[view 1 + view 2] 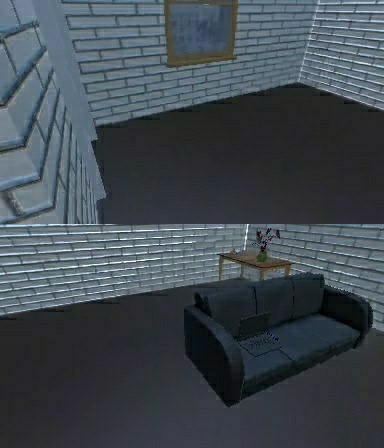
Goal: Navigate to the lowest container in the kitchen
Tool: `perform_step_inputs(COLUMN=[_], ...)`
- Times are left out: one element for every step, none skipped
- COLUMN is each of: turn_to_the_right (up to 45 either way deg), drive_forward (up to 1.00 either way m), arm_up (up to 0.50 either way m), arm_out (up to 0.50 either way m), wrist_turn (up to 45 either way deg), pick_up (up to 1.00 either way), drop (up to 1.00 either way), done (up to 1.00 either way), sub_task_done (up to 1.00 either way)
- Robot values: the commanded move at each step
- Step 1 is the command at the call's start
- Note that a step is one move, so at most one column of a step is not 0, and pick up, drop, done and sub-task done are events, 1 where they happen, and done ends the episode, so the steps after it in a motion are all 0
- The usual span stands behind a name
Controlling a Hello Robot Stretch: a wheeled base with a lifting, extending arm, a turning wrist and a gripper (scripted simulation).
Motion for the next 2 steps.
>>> perform_step_inputs(turn_to_the_right=[0.0,-3.0], drive_forward=[0.5,0.0], arm_up=[0.0,0.0], arm_out=[0.0,0.0], wrist_turn=[0.0,0.0], pick_up=[0.0,0.0], drop=[0.0,0.0], done=[0.0,0.0], sub_task_done=[0.0,0.0])
